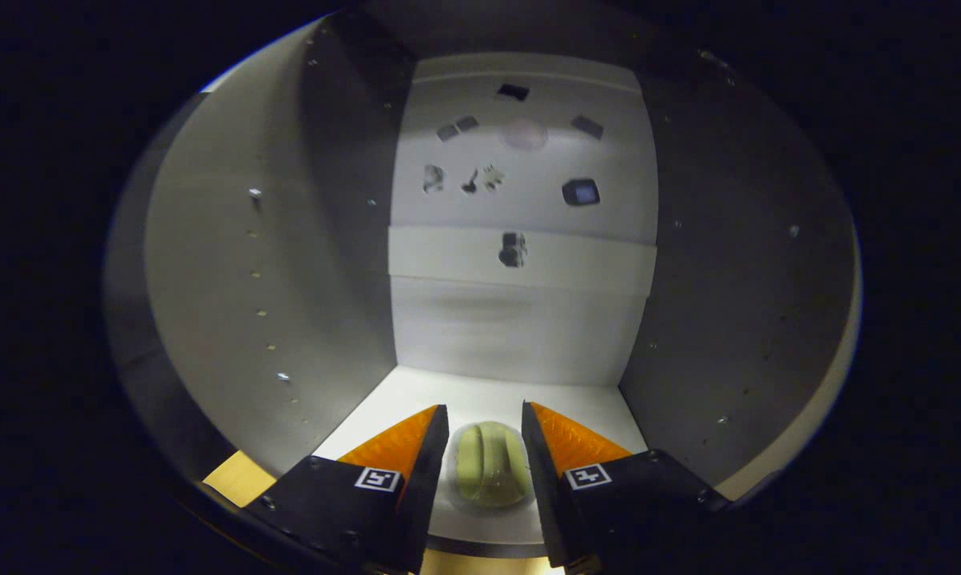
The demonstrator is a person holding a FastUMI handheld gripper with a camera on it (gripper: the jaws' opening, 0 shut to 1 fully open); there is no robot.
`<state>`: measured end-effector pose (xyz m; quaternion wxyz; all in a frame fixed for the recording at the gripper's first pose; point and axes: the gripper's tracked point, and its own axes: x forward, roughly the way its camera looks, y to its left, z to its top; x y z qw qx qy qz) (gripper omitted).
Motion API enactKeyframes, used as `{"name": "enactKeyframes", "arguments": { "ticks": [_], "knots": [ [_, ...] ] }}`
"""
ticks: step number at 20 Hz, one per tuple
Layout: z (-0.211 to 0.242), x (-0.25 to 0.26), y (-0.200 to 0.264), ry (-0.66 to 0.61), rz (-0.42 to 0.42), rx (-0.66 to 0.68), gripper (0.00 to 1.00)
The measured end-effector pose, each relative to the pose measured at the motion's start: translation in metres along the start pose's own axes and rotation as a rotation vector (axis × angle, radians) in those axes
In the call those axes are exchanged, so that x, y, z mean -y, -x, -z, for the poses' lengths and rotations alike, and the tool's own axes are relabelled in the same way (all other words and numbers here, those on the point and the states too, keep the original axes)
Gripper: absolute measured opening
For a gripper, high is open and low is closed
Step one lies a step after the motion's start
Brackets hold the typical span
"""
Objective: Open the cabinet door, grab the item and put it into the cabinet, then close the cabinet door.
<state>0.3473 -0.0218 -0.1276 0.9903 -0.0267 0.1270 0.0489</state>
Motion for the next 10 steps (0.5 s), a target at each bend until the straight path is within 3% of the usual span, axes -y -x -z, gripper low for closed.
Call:
{"name": "enactKeyframes", "arguments": {
  "ticks": [6, 10],
  "knots": [
    [-0.045, -0.022, 0.12, 0.025, -0.014, 0.153, 0.66],
    [-0.045, -0.026, 0.202, 0.043, 0.027, 0.201, 1.0]
  ]
}}
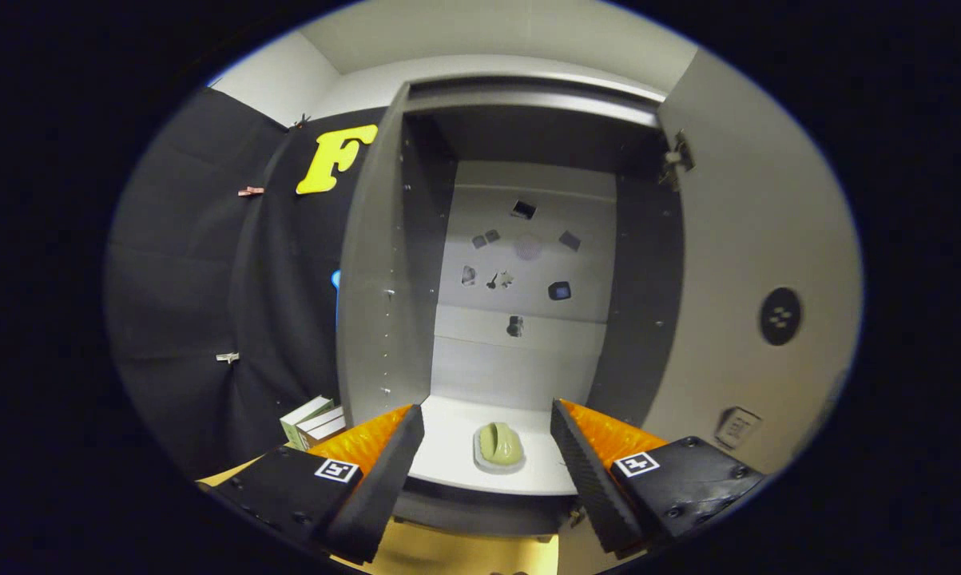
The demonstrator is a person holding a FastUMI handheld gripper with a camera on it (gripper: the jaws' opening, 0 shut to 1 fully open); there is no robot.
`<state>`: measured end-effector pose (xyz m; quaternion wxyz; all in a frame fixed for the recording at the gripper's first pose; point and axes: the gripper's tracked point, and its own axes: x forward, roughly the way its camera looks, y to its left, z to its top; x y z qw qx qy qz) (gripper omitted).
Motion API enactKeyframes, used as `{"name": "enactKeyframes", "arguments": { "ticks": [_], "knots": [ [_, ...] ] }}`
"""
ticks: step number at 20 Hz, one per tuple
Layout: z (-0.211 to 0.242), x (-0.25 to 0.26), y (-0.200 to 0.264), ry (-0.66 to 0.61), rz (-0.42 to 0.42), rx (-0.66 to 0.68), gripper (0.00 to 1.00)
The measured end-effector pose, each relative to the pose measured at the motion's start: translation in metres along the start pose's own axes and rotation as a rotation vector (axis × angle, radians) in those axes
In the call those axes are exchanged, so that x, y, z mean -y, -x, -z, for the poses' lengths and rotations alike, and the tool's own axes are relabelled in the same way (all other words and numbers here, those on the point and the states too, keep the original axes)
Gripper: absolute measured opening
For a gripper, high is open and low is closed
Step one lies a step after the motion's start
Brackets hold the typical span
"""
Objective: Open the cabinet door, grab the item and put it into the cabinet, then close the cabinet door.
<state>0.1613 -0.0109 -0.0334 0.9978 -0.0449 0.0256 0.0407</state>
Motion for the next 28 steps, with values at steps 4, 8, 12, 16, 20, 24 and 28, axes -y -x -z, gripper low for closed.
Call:
{"name": "enactKeyframes", "arguments": {
  "ticks": [4, 8, 12, 16, 20, 24, 28],
  "knots": [
    [0.011, -0.005, 0.082, -0.031, 0.005, -0.012, 0.98],
    [0.034, 0.008, 0.178, -0.019, 0.011, -0.048, 0.98],
    [0.041, 0.048, 0.258, -0.032, 0.083, -0.081, 0.98],
    [0.049, 0.1, 0.306, -0.082, 0.171, -0.104, 0.98],
    [0.067, 0.16, 0.306, -0.083, 0.268, -0.13, 0.98],
    [0.073, 0.195, 0.29, -0.126, 0.227, -0.126, 0.98],
    [0.082, 0.216, 0.257, -0.067, 0.183, -0.138, 0.98]
  ]
}}
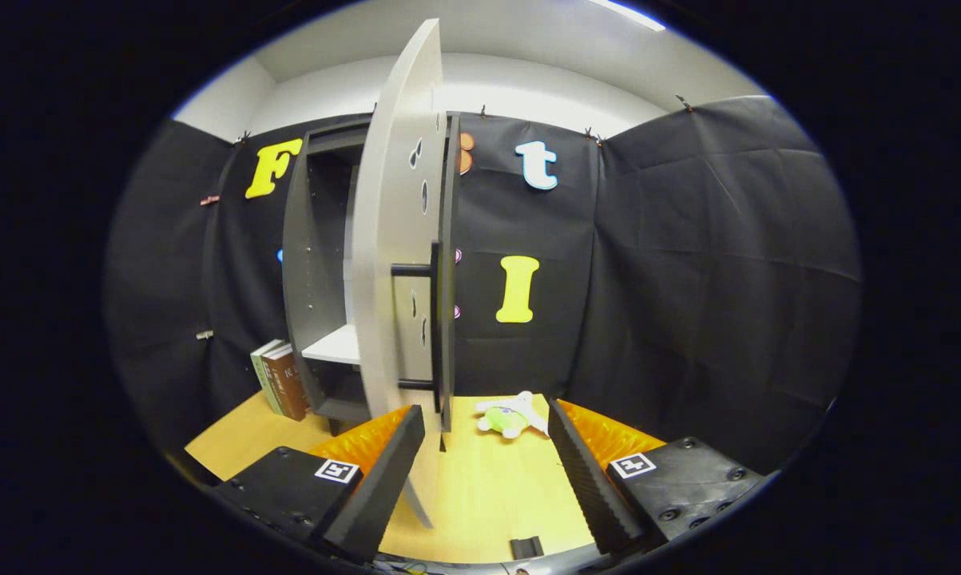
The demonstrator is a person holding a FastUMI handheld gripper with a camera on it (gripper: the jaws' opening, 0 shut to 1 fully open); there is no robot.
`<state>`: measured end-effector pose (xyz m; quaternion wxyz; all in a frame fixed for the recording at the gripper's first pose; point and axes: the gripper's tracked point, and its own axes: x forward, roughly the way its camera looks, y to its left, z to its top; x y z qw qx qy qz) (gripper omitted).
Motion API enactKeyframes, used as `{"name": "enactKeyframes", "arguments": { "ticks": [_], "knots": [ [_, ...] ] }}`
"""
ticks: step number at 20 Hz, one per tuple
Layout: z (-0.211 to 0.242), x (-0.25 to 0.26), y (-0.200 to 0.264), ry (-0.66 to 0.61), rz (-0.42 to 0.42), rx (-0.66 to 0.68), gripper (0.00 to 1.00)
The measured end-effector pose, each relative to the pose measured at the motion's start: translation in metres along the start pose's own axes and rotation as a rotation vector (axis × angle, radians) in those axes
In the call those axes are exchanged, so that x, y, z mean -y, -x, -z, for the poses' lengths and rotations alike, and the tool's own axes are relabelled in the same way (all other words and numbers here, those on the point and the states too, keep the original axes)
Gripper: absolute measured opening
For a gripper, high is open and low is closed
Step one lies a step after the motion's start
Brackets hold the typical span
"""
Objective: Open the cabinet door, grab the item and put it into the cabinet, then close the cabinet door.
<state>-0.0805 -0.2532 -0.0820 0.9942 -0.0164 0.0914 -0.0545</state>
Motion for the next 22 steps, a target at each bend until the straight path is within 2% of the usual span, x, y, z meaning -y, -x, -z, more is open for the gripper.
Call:
{"name": "enactKeyframes", "arguments": {
  "ticks": [3, 6, 11, 15, 18, 22],
  "knots": [
    [0.006, -0.012, -0.012, -0.025, -0.102, -0.018, 0.98],
    [0.017, -0.005, -0.02, 0.021, -0.106, -0.044, 0.96],
    [0.016, -0.019, -0.019, 0.013, -0.127, -0.047, 0.96],
    [0.017, -0.08, -0.023, -0.02, -0.193, -0.059, 0.96],
    [0.015, -0.132, -0.026, -0.015, -0.291, -0.062, 0.96],
    [0.006, -0.2, -0.042, 0.06, -0.41, -0.026, 0.96]
  ]
}}
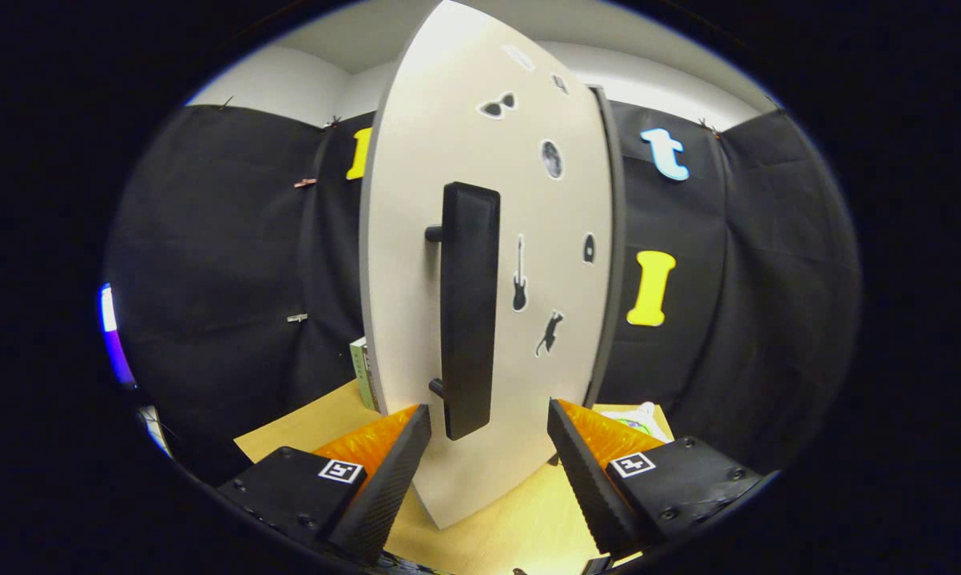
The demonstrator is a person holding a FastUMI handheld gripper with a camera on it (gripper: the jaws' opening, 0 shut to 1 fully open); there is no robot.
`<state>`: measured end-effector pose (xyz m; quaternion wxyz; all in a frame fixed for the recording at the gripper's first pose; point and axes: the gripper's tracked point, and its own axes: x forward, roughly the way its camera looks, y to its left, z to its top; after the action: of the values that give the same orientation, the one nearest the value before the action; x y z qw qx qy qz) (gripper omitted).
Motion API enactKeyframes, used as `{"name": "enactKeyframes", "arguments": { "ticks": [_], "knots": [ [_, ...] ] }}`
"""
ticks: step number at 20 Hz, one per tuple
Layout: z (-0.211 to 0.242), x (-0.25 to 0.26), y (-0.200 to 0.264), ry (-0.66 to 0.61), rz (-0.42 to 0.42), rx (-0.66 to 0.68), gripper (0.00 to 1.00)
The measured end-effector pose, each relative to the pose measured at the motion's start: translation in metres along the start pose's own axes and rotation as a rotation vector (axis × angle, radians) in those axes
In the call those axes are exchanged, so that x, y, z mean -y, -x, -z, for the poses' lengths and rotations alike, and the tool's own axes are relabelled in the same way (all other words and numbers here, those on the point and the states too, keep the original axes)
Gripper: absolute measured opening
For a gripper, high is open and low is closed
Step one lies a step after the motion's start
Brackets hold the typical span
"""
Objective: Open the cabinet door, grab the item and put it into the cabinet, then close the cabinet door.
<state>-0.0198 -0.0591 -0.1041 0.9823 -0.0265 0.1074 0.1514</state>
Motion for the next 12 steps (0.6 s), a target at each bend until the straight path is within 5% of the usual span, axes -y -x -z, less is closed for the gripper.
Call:
{"name": "enactKeyframes", "arguments": {
  "ticks": [4, 12],
  "knots": [
    [-0.006, -0.048, -0.026, -0.066, -0.132, -0.001, 0.98],
    [-0.01, -0.046, -0.034, -0.062, -0.089, 0.003, 0.98]
  ]
}}
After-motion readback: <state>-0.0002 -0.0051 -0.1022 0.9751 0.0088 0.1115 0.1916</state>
